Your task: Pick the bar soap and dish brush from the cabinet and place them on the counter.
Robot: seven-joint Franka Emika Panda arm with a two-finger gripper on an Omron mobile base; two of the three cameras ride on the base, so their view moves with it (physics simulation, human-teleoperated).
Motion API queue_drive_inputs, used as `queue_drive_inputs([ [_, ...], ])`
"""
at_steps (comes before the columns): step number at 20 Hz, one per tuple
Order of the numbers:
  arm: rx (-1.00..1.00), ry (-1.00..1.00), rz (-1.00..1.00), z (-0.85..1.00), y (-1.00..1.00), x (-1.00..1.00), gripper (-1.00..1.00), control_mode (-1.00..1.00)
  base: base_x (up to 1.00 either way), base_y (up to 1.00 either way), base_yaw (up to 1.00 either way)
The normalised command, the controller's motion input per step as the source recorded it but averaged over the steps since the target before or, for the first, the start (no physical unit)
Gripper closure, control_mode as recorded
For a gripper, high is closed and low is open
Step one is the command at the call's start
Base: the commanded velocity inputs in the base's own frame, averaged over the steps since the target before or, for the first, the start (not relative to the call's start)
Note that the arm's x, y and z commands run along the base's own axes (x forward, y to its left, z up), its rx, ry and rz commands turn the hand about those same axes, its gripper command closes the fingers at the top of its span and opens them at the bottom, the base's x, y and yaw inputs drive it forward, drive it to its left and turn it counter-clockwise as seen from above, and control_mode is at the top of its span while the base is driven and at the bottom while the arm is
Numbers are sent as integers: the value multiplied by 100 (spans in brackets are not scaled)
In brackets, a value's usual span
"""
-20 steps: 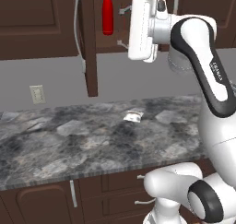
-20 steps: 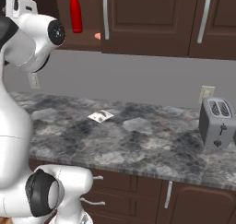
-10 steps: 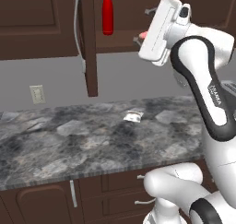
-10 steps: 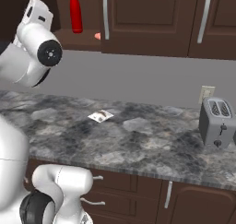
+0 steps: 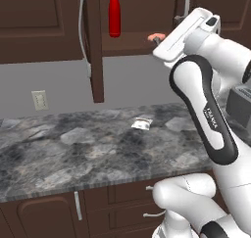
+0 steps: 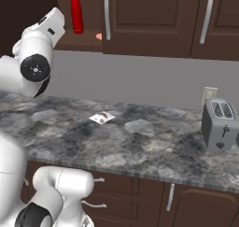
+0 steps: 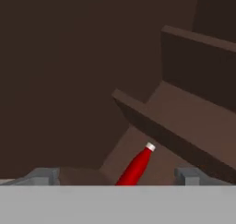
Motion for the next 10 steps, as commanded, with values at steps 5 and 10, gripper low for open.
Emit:
queue_drive_inputs([
  [5, 23, 14, -14, 11, -57, 4, -100, -100, 0, 0, 0],
  [10, 18, 14, -14, 13, -61, 5, -100, -100, 0, 0, 0],
])
